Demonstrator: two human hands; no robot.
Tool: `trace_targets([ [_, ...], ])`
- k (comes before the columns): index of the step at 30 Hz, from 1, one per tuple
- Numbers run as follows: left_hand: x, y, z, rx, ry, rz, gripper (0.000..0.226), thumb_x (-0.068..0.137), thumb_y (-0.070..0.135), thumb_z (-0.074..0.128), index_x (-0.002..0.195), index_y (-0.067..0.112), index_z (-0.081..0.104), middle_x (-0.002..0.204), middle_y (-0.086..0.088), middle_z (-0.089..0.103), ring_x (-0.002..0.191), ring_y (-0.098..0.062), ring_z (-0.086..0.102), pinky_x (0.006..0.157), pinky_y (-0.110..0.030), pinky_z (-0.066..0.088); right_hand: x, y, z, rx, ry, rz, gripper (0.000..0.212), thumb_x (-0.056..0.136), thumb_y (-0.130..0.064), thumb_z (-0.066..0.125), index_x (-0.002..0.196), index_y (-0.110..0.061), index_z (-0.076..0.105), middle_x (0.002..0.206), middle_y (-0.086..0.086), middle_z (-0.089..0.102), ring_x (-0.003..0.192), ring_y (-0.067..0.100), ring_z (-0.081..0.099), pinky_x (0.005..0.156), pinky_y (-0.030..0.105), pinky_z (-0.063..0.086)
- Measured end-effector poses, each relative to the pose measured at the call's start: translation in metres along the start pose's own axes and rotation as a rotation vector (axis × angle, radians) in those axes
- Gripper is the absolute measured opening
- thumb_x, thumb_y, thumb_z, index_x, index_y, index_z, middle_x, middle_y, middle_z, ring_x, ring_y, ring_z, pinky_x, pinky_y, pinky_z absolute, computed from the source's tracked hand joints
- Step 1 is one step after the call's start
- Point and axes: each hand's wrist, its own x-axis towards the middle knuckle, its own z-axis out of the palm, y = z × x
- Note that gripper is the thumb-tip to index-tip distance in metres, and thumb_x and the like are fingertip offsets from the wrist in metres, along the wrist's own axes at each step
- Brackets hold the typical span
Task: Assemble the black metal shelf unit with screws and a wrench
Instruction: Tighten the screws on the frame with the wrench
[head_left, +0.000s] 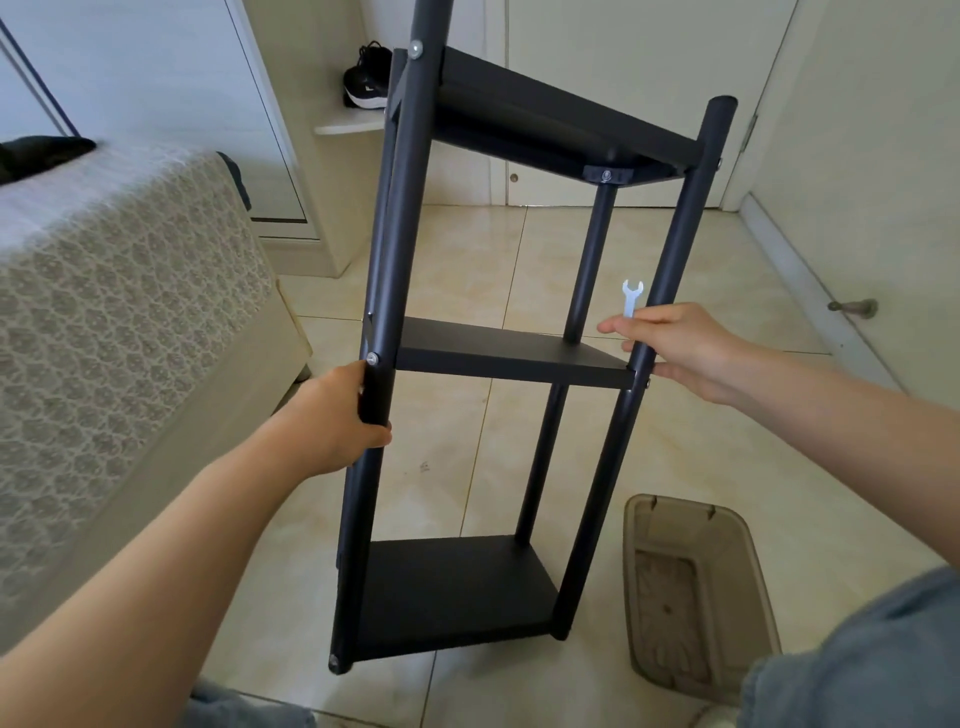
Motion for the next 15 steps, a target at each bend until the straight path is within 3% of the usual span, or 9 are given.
trace_targets([
  [5,0.005,-0.012,0.001,-0.011,0.146,-0.013,0.055,0.086,0.009,0.075,0.134,0.009,0.048,0.116,-0.012,0.063,0.097,-0.034,0.063,0.086,-0.051,0.058,-0.006,-0.010,0.016,0.028,0.018,-0.053,0.017,0.092,-0.024,0.067,0.104,-0.015,0.076,0.125,0.006,0.062,0.107,0.022,0.058,0.106,0.047,0.044],
  [7,0.008,-0.020,0.000,-0.022,0.197,-0.025,0.049,0.087,0.007,0.074,0.130,0.008,0.051,0.114,-0.011,0.063,0.095,-0.033,0.062,0.082,-0.047,0.058,-0.011,-0.015,0.024,0.037,0.006,-0.071,0.012,0.093,-0.024,0.066,0.097,-0.018,0.076,0.124,0.009,0.063,0.100,0.020,0.057,0.107,0.050,0.042],
  [10,0.012,-0.032,-0.002,-0.047,0.260,-0.059,0.047,0.086,0.003,0.073,0.128,0.007,0.053,0.118,-0.014,0.064,0.101,-0.034,0.062,0.080,-0.042,0.054,-0.016,-0.020,0.033,0.046,-0.022,-0.099,0.014,0.092,-0.025,0.067,0.096,-0.018,0.078,0.125,0.018,0.060,0.106,0.030,0.056,0.106,0.052,0.043],
  [12,0.015,-0.040,-0.002,-0.074,0.302,-0.077,0.047,0.087,0.000,0.071,0.130,0.006,0.051,0.121,-0.017,0.063,0.107,-0.037,0.061,0.079,-0.040,0.049,-0.018,-0.021,0.039,0.045,-0.058,-0.144,0.014,0.093,-0.025,0.065,0.093,-0.021,0.079,0.112,0.020,0.061,0.099,0.034,0.054,0.098,0.044,0.048],
  [15,0.019,-0.048,-0.002,-0.145,0.344,-0.118,0.050,0.090,-0.003,0.066,0.135,0.007,0.047,0.126,-0.019,0.060,0.112,-0.039,0.058,0.080,-0.041,0.048,-0.021,-0.024,0.048,0.067,-0.133,-0.233,0.017,0.096,-0.022,0.062,0.089,-0.022,0.078,0.076,-0.009,0.064,0.084,0.020,0.049,0.085,0.038,0.049],
])
